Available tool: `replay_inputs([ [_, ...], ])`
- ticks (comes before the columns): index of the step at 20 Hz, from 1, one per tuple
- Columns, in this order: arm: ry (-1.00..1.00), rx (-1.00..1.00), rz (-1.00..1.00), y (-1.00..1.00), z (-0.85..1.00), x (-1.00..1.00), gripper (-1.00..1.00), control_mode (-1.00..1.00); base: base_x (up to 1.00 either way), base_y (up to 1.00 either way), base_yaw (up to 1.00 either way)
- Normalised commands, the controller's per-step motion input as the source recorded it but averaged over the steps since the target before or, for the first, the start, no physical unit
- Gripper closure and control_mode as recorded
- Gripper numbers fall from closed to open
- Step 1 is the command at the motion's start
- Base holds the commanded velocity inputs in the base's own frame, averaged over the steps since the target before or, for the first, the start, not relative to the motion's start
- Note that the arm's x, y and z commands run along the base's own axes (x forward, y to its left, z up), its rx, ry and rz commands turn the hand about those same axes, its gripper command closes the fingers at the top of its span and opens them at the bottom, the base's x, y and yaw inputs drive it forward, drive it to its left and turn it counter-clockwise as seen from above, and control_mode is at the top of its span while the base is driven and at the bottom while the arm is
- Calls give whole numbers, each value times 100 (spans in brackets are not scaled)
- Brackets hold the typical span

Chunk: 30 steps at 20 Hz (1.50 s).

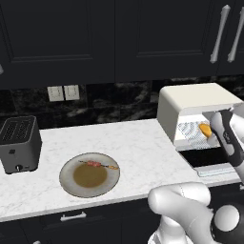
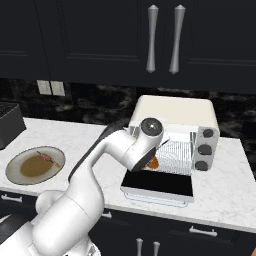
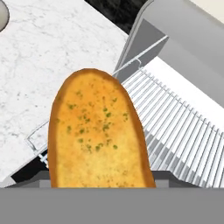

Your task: Pick up the kebab skewer and baguette bread, and place them inside the toaster oven. Close the toaster oven door and start by setting the timer.

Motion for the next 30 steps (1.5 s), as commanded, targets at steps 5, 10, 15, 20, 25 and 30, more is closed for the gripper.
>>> replay_inputs([
  [5, 0, -7, 1, 6, -14, 12, 100, -100, 0, 0, 0],
  [10, -6, -2, 0, 11, -23, 14, 100, -100, 0, 0, 0],
  [15, -11, -1, 0, 1, -26, 25, 100, -100, 0, 0, 0],
  [20, 1, 0, 5, -18, 0, 25, 100, -100, 0, 0, 0],
  [25, 0, 0, 6, -10, -1, 14, 100, -100, 0, 0, 0],
  [30, 0, 0, 7, -10, -13, 2, 100, -100, 0, 0, 0],
])
